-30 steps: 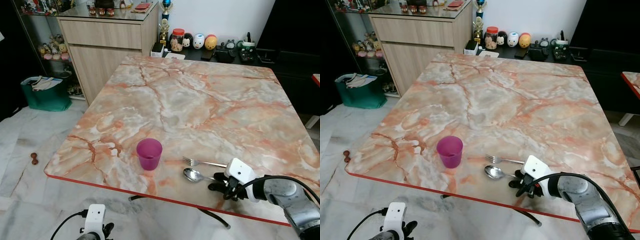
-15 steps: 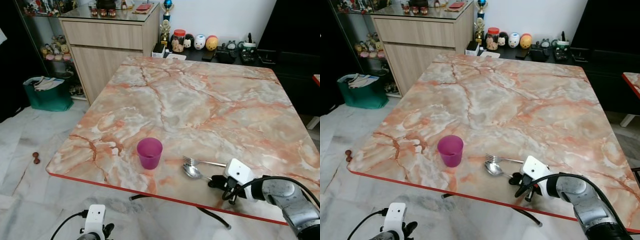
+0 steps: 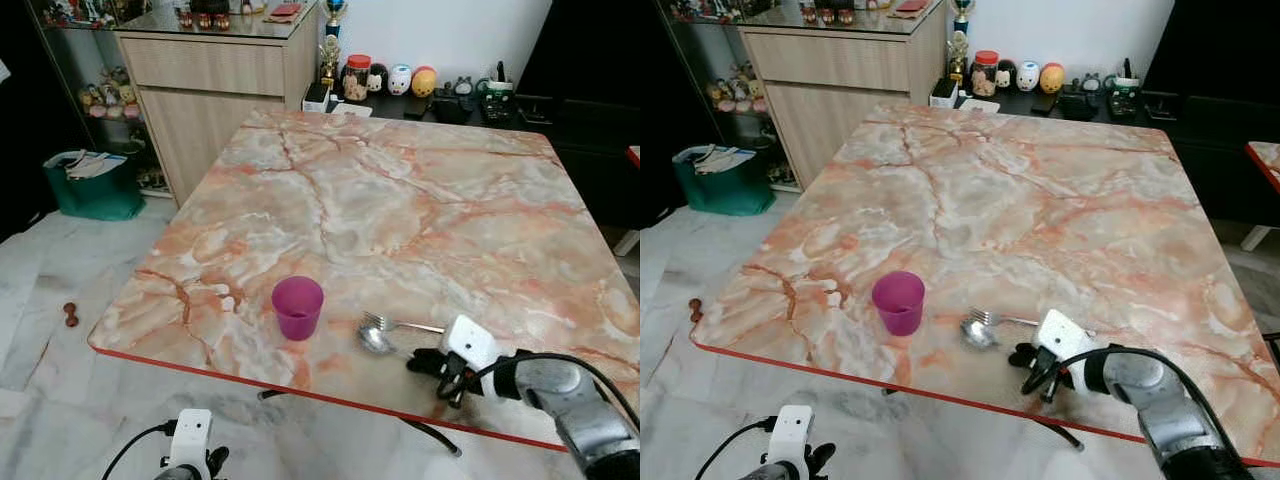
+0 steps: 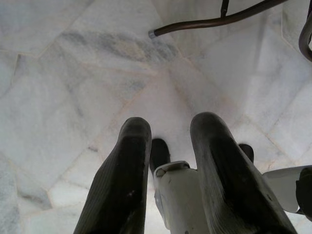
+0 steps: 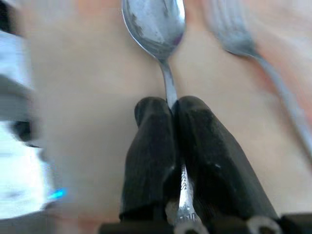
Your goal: Setting the table
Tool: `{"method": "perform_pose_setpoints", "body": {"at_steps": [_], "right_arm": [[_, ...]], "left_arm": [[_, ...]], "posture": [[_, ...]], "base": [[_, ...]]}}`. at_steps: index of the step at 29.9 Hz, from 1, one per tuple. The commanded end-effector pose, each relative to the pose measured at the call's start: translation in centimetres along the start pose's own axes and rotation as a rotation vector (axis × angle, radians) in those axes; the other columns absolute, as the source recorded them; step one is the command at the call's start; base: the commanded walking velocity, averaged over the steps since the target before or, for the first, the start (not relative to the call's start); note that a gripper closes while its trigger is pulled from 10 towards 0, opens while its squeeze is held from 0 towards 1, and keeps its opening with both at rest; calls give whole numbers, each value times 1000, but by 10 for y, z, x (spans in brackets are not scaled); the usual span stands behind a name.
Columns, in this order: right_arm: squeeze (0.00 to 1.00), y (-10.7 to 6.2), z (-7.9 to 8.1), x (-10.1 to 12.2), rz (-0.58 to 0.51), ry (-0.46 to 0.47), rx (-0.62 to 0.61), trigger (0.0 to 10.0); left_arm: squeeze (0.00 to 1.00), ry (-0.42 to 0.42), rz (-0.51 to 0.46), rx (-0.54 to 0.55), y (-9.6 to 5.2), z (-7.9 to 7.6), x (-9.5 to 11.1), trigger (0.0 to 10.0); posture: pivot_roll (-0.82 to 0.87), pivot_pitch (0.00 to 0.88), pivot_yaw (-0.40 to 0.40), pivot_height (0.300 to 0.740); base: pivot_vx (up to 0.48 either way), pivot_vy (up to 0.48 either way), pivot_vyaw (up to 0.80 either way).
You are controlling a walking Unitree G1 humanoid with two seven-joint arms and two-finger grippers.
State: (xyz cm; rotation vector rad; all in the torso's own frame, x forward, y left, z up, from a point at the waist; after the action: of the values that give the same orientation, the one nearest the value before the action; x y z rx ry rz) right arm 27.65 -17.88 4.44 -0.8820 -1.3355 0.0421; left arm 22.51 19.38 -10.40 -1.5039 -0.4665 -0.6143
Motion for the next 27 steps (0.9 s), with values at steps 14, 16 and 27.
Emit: {"method": "perform_pose_setpoints", "body": {"at_steps": [14, 16, 27], "right_arm": [[0, -12, -22, 32, -184, 4, -217, 10000], [0, -13, -26, 37, -223, 4, -261, 10000], [0, -26, -63, 67, -497, 36, -891, 10000]], "left_arm": [[0, 13, 45, -1, -3, 6, -11, 10000], [0, 15, 47, 0, -3, 8, -12, 10000], [0, 29, 68, -9, -5, 3, -22, 10000]], "posture": [[36, 0, -2, 740], [42, 0, -5, 740], [35, 0, -11, 740]], "base": [[0, 0, 0], [0, 0, 0], [0, 0, 0]]}}
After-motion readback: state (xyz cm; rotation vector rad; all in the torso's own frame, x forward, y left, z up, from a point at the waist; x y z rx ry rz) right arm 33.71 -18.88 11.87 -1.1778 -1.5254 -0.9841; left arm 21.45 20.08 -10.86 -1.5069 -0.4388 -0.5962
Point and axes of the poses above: a point about 5 cm out from each wrist's last joint towards the gripper, its own y axis pointing out of the wrist towards the gripper, its own x axis along the axis of the wrist's last joint, z = x × y, the point moved 4 cm from there along y, pointing out of the wrist towards the gripper, and after that the axes turned 4 degrees about y, right-handed, at the moved point
